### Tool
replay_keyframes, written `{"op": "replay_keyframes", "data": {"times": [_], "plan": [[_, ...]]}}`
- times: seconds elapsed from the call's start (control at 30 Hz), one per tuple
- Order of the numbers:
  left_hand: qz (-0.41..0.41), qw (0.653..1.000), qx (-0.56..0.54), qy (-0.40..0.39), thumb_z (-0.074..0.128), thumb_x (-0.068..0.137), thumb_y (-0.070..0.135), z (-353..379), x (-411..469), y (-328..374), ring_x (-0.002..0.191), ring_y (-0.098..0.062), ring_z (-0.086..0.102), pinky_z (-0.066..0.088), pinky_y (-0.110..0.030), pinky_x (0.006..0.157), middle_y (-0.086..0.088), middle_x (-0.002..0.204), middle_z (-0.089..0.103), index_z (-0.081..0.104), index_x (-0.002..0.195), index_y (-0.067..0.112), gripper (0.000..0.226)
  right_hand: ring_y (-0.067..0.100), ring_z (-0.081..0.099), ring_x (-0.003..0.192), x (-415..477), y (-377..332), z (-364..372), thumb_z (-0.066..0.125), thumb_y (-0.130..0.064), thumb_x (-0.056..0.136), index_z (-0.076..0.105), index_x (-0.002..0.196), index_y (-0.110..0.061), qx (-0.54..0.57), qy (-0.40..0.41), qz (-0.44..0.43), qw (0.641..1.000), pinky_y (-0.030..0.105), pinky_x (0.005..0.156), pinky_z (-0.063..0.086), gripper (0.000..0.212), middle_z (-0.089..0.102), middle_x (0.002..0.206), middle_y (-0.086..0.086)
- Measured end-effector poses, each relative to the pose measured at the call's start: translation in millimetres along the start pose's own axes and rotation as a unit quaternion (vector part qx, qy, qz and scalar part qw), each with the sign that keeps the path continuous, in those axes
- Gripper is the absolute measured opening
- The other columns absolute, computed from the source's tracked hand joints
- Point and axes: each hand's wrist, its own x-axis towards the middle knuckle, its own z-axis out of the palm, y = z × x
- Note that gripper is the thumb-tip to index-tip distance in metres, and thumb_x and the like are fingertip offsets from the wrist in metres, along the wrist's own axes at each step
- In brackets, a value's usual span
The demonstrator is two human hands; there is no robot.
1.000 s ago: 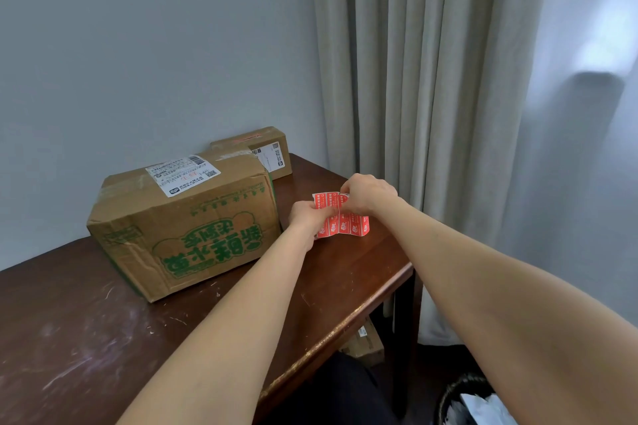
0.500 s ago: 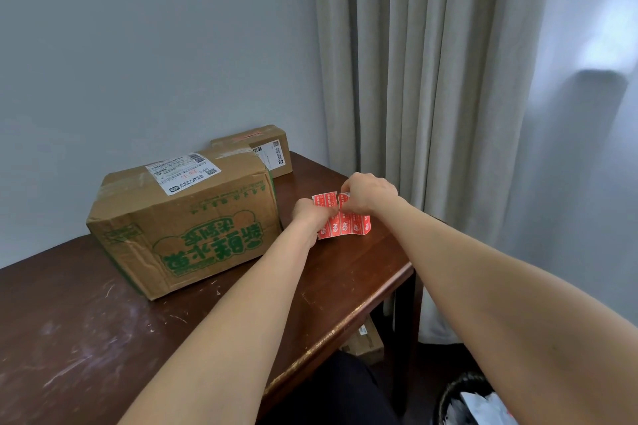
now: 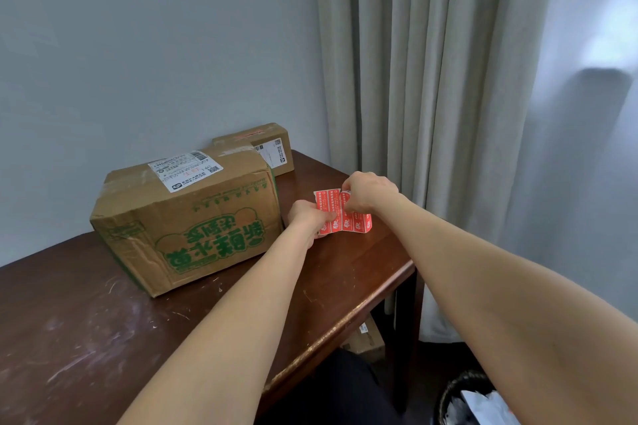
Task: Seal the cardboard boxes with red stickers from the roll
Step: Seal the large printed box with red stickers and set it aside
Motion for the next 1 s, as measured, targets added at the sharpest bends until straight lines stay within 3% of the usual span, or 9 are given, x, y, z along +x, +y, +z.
{"op": "replay_keyframes", "data": {"times": [0.27,0.47,0.6,0.83,1.0], "plan": [[-0.034,0.997,-0.012,0.064,0.075,0.081,0.011,1.6,4.0,-3.1,0.089,-0.025,0.067,0.059,-0.039,0.078,-0.012,0.105,0.065,0.054,0.102,0.009,0.029,0.024,0.066,0.102,-0.8,0.5,-0.6,0.064,-0.029,0.091,0.051,0.138,-0.023,-0.004,0.004,-0.002,1.0,0.032,0.076,0.054,0.049,0.064,0.123,0.006],[-0.038,0.995,-0.04,0.088,0.061,0.091,0.005,-4.9,3.8,1.3,0.097,-0.03,0.065,0.059,-0.037,0.066,-0.014,0.118,0.06,0.05,0.124,0.006,0.034,0.026,0.066,0.104,0.4,2.0,1.3,0.065,-0.03,0.09,0.049,0.139,-0.024,-0.005,0.001,0.005,1.0,0.036,0.081,0.056,0.052,0.063,0.123,0.008],[-0.004,0.995,-0.043,0.087,0.052,0.095,0.003,-6.7,2.4,4.8,0.097,-0.027,0.064,0.053,-0.03,0.055,-0.013,0.113,0.063,0.056,0.122,0.005,0.027,0.025,0.065,0.105,1.2,3.9,4.9,0.065,-0.03,0.09,0.046,0.139,-0.026,-0.012,0.027,0.002,1.0,0.036,0.079,0.054,0.053,0.062,0.124,0.007],[0.025,0.996,-0.027,0.078,0.059,0.093,0.011,-10.3,-2.0,12.9,0.099,-0.026,0.065,0.058,-0.031,0.07,-0.011,0.112,0.064,0.057,0.121,0.007,0.028,0.025,0.062,0.109,4.5,2.5,6.8,0.072,-0.045,0.081,0.042,0.139,-0.024,-0.004,0.038,0.021,0.999,0.037,0.082,0.052,0.069,0.058,0.126,0.006],[0.048,0.997,-0.004,0.067,0.06,0.092,0.008,-13.9,-10.5,17.0,0.097,-0.025,0.065,0.057,-0.028,0.063,-0.012,0.113,0.064,0.057,0.12,0.006,0.028,0.027,0.057,0.117,-0.1,0.6,2.6,0.074,-0.048,0.078,0.036,0.144,-0.024,-0.022,0.04,0.018,0.999,0.038,0.084,0.052,0.08,0.05,0.135,0.007]]}}
